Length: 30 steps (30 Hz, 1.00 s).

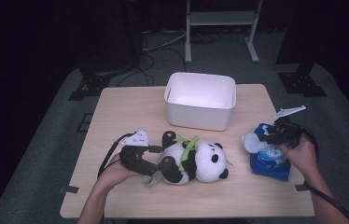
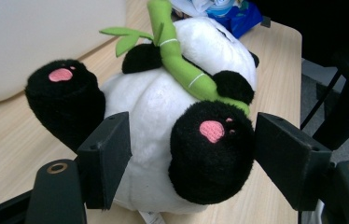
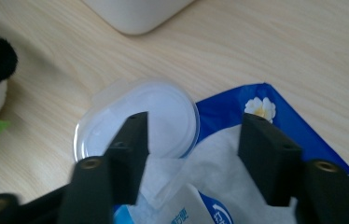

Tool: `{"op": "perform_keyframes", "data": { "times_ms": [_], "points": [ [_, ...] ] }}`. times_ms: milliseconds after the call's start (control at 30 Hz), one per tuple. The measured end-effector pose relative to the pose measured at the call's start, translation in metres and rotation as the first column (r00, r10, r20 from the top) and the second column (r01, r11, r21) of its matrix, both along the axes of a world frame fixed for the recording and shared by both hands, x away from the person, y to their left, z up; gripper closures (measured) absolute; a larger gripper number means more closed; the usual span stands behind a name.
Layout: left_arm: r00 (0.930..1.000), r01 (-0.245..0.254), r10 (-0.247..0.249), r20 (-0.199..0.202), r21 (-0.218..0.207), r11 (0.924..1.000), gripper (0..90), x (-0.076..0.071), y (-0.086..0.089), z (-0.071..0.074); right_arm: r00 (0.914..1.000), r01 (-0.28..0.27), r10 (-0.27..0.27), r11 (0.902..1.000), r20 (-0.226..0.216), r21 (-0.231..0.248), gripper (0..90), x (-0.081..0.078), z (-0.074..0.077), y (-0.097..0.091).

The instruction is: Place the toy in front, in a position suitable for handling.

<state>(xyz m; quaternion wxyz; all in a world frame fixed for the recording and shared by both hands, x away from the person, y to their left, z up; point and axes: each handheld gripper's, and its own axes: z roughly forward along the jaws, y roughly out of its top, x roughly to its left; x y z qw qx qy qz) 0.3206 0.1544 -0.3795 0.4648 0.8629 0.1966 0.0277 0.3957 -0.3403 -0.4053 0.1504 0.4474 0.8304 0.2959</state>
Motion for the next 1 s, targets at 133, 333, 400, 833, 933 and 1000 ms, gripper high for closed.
{"op": "perform_keyframes", "data": {
  "times_ms": [133,333,400,833,933,1000],
  "points": [
    [0.9999,0.01,-0.01,-0.01,0.014,0.9999,26.5,0.0,-0.003,-0.004,0.9995,0.008,-0.01,0.9989,-0.031,-0.046,59.3,-0.001,-0.005,-0.001],
    [0.9997,0.016,-0.015,-0.018,0.02,0.9997,26.1,-0.001,-0.005,-0.006,0.9989,0.009,-0.012,0.9977,-0.044,-0.067,71.9,-0.006,-0.011,-0.004],
    [0.9993,0.029,-0.028,-0.024,0.017,0.9994,24.9,-0.001,-0.005,-0.008,0.9989,0.005,-0.008,0.9975,-0.045,-0.07,77.1,-0.007,-0.011,-0.003],
    [0.9993,0.032,-0.032,-0.016,0.006,0.9995,24.4,-0.004,-0.005,-0.006,0.9981,-0.038,0.037,0.9988,-0.05,-0.03,85.9,-0.014,0.005,0.003],
    [0.9994,0.03,-0.03,-0.017,0.005,0.9995,23.9,-0.004,-0.005,-0.006,0.9984,-0.043,0.042,0.999,-0.038,-0.014,85.9,-0.017,0.013,0.003],
    [0.9994,0.03,-0.03,-0.019,0.003,0.9996,23.8,-0.004,-0.004,-0.006,0.9987,-0.045,0.044,0.9989,-0.026,-0.013,86.0,-0.018,0.019,0.002]
  ]
}}
